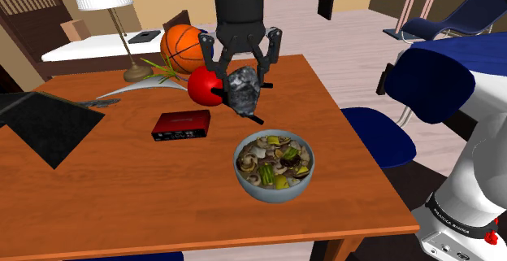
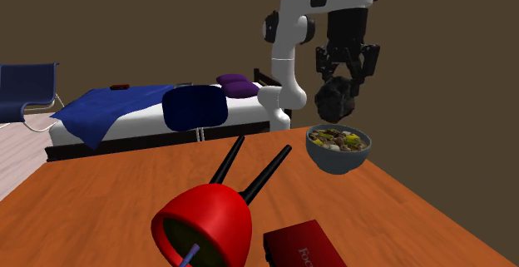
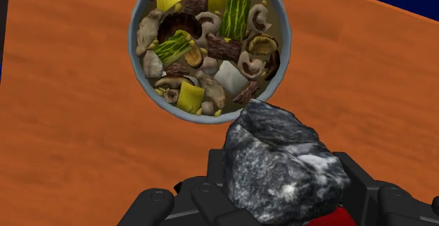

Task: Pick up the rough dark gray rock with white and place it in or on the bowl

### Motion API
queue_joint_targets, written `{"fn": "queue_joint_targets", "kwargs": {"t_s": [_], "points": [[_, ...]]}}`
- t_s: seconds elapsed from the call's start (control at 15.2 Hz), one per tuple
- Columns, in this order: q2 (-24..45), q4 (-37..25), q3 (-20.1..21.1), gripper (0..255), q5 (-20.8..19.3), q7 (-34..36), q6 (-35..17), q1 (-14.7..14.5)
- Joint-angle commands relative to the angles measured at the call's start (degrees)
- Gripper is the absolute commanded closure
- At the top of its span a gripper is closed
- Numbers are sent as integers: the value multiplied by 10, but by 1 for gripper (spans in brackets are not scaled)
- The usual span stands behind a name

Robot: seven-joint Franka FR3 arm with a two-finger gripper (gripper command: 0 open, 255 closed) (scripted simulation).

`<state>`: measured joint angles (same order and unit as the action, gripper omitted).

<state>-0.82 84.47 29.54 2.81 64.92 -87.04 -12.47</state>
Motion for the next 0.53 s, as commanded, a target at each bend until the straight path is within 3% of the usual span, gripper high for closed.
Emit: {"fn": "queue_joint_targets", "kwargs": {"t_s": [0.0, 0.26, 0.46], "points": [[-43, 39, 1, 255, 21, 4, -2, -1], [-129, 106, -1, 255, 63, 12, 6, -12], [-139, 139, -3, 255, 67, 8, -18, -14]]}}
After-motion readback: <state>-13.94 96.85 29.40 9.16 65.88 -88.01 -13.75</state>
